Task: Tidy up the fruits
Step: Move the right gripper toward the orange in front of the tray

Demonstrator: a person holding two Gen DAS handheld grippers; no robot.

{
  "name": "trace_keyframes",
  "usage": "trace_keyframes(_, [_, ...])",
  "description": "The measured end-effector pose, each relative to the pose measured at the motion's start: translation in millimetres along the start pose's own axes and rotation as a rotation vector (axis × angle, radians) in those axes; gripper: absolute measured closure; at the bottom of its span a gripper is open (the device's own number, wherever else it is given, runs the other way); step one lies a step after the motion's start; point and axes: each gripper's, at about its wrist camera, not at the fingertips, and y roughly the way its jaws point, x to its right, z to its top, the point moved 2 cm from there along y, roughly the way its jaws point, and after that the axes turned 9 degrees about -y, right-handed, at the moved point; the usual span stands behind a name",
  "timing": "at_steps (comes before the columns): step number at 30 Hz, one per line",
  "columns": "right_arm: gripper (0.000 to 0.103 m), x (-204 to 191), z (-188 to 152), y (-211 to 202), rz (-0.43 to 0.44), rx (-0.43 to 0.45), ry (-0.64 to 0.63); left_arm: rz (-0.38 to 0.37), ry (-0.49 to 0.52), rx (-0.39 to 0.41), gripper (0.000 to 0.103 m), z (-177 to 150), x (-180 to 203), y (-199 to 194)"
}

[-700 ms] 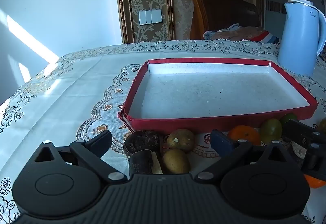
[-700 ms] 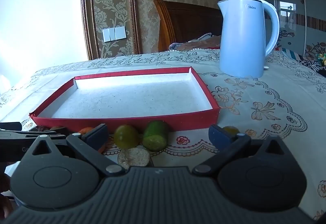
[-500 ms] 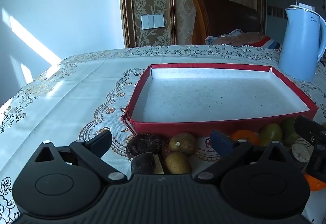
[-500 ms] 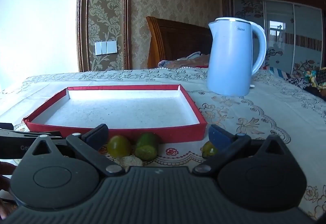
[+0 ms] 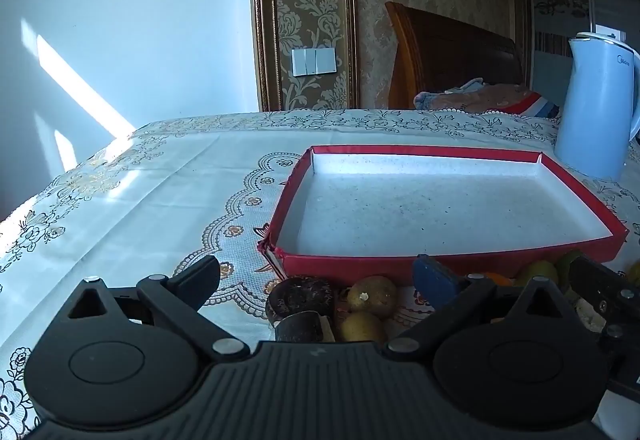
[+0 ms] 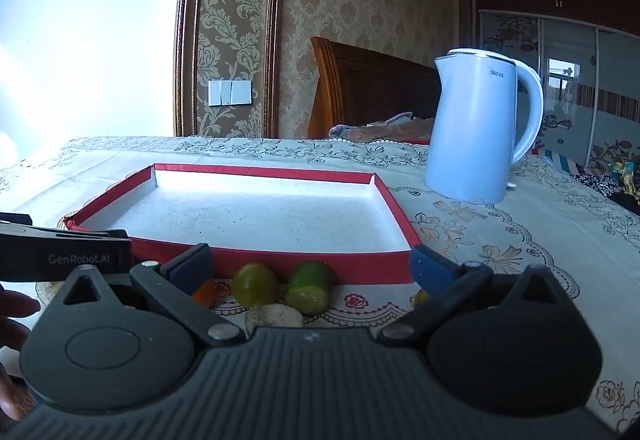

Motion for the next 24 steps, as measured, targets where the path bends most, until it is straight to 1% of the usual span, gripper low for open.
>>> trace_keyframes(2, [0.0, 1, 0, 0, -0.011, -0.004, 0.007, -0.003, 0.008, -0.006, 0.0, -1, 0, 0])
trace_keyframes(4, [0.0, 6, 0, 1, 0.004, -0.012, 0.036, -0.021, 0.005, -0.01, 0.0, -1, -2, -1])
trace_keyframes(8, [0.0, 27, -5, 4, 0.009, -0.042, 0.13, -0.03, -0.052, -0.033, 0.0, 0, -12, 2])
trace_keyframes(10, [0.0, 30, -8, 6, 0.001, -0.058, 0.142, -0.039, -0.063, -0.056, 0.0, -1, -13, 4])
trace_keyframes(12, [0.0, 33, -11, 9, 0.006, -0.078, 0.154, -0.045, -0.051, -0.067, 0.0, -2, -11, 5])
trace_keyframes(15, [0.0, 35, -13, 8, 0.002, -0.076, 0.167, -0.049, -0.028, -0.056, 0.0, -4, -9, 2])
trace_keyframes(17, [0.0, 38, -13, 5, -0.001, -0.061, 0.186, -0.077, -0.031, -0.058, 0.0, -5, -9, 1])
trace_keyframes(19, [0.0, 43, -14, 4, 0.008, -0.065, 0.198, -0.118, -0.041, -0.07, 0.0, -4, -9, 2])
trace_keyframes(24, [0.0, 50, -18, 2, 0.007, -0.066, 0.227, -0.148, -0.008, -0.058, 0.0, -6, -6, -1])
